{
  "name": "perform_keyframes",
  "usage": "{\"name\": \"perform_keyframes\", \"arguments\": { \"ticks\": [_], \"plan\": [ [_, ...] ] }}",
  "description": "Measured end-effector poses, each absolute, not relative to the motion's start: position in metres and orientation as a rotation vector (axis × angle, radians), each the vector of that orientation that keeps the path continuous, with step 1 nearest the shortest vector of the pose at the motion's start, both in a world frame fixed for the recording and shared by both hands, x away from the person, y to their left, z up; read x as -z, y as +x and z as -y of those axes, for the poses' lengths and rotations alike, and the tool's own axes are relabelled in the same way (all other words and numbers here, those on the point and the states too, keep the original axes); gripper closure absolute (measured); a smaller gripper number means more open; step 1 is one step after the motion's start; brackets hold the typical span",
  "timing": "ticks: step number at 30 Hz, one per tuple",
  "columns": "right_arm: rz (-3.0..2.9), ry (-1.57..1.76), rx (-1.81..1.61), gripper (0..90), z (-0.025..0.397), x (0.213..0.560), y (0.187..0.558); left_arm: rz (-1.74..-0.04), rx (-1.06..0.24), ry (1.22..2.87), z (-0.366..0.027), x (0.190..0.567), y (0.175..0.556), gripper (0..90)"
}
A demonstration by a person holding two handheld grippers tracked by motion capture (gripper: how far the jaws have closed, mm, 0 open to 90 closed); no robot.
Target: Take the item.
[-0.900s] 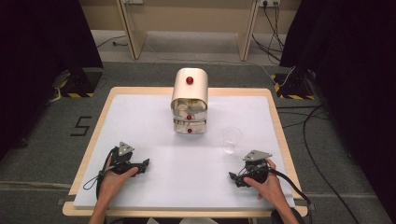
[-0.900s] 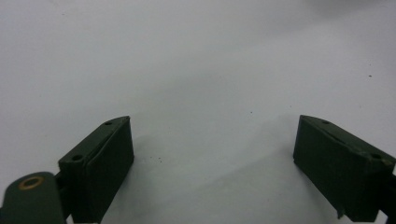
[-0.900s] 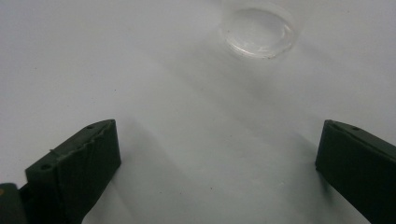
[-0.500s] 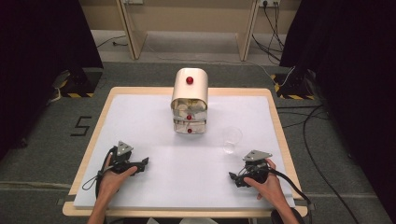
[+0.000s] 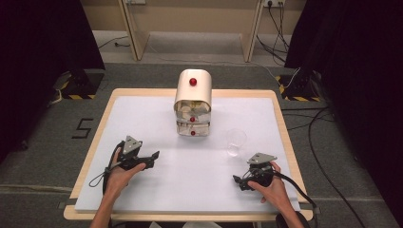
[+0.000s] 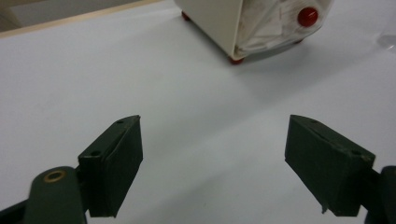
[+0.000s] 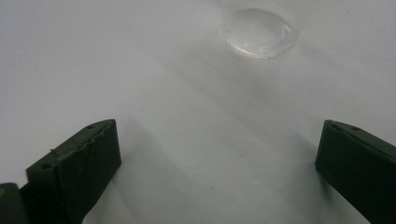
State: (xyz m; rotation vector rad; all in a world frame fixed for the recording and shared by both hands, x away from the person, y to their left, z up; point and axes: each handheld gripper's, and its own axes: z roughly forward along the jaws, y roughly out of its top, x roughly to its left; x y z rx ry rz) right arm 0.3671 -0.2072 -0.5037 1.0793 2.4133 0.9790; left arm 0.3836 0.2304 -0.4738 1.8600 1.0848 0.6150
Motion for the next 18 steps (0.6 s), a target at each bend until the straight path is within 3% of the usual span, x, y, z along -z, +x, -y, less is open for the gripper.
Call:
{"name": "perform_keyframes", "arguments": {
  "ticks": [18],
  "plan": [
    [-2.413, 1.084, -0.980, 0.6, 0.207, 0.504, 0.367, -0.885, -0.557, 1.797, -0.189, 0.431, 0.398, 30.5]
  ]
}}
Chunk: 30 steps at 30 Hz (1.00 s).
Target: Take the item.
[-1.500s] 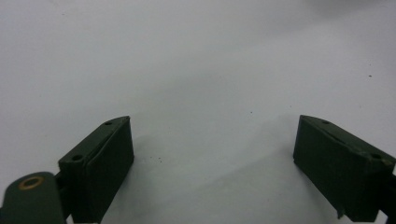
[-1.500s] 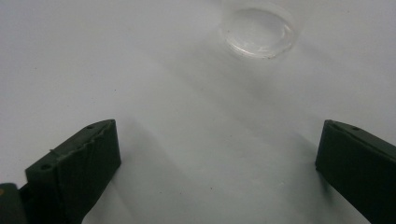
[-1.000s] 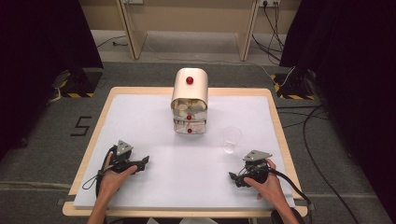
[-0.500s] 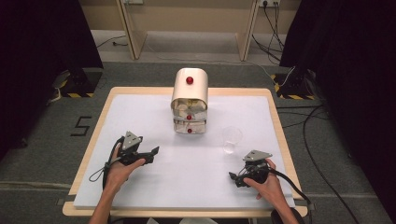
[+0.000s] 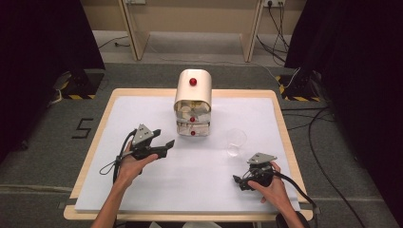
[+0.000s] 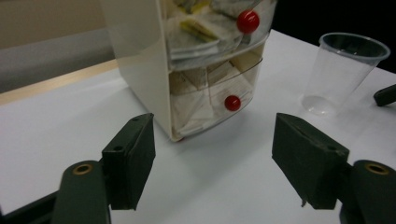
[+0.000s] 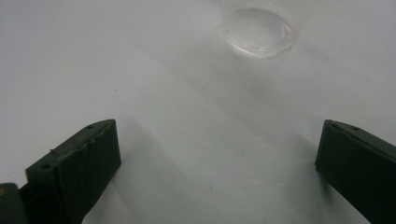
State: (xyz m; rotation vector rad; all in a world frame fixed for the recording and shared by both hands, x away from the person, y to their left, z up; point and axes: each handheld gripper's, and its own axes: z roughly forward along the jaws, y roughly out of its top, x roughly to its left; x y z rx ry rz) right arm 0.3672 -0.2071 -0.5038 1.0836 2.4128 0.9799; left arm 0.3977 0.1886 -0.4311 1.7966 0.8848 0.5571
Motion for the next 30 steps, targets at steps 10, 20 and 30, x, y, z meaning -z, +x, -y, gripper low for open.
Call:
{"name": "perform_keyframes", "arguments": {
  "ticks": [10, 20, 30],
  "plan": [
    [-2.413, 1.083, -0.980, 0.6, 0.207, 0.504, 0.367, -0.808, -0.553, 1.780, -0.164, 0.401, 0.409, 37.9],
    [-2.413, 1.079, -0.979, 0.6, 0.207, 0.504, 0.367, -0.748, -0.580, 1.814, -0.140, 0.382, 0.421, 42.1],
    [-2.412, 1.077, -0.979, 0.6, 0.207, 0.504, 0.367, -0.712, -0.606, 1.839, -0.124, 0.371, 0.434, 42.5]
  ]
}}
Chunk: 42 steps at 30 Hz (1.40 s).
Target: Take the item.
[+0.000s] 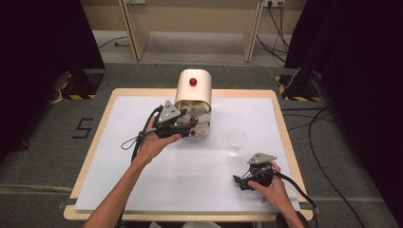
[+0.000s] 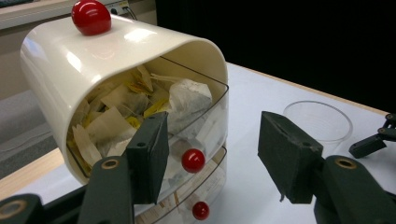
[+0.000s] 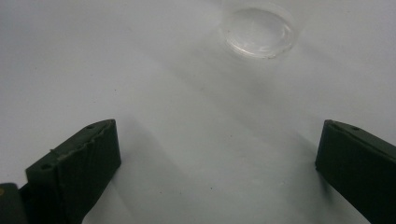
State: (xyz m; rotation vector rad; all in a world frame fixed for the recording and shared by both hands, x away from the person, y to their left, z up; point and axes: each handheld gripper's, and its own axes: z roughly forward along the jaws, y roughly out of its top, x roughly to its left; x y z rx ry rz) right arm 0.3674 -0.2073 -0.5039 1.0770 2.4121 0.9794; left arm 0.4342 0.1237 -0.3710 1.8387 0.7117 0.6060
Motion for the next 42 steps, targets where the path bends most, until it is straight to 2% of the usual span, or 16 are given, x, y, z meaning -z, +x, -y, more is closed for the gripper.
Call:
{"name": "perform_keyframes", "arguments": {
  "ticks": [15, 42],
  "plan": [
    [-2.412, 1.072, -0.978, 0.6, 0.208, 0.504, 0.368, -0.746, -0.576, 1.911, -0.114, 0.377, 0.459, 42.1],
    [-2.412, 1.078, -0.979, 0.6, 0.207, 0.504, 0.367, -0.704, -0.625, 1.954, -0.113, 0.381, 0.423, 41.0]
  ]
}}
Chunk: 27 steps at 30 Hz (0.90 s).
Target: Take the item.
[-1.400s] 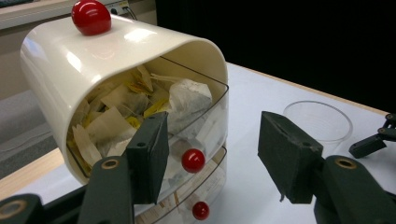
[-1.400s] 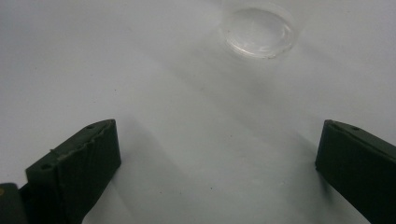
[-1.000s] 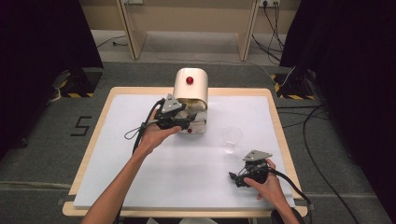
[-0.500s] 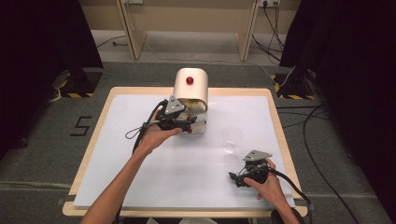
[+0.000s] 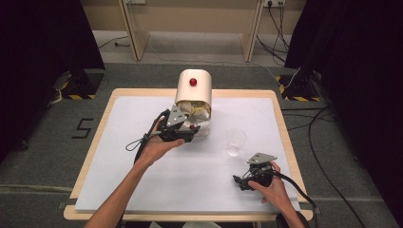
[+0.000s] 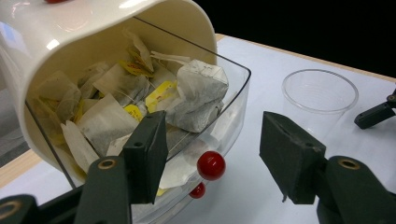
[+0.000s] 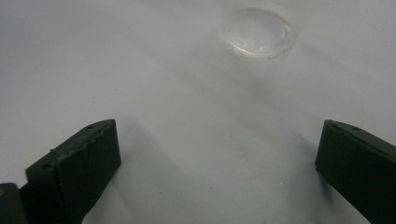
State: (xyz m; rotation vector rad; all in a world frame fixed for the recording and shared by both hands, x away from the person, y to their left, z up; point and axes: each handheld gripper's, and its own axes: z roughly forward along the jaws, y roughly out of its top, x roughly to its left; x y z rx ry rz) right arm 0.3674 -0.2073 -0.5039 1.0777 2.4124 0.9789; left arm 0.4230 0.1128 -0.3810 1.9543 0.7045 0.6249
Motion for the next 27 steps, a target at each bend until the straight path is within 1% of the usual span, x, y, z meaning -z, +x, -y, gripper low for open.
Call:
{"name": "perform_keyframes", "arguments": {
  "ticks": [5, 27],
  "plan": [
    [-2.412, 1.079, -0.980, 0.6, 0.207, 0.504, 0.367, -0.692, -0.645, 1.968, -0.111, 0.383, 0.415, 40.9],
    [-2.413, 1.074, -0.978, 0.6, 0.207, 0.504, 0.367, -0.681, -0.654, 1.949, -0.111, 0.391, 0.390, 40.4]
  ]
}}
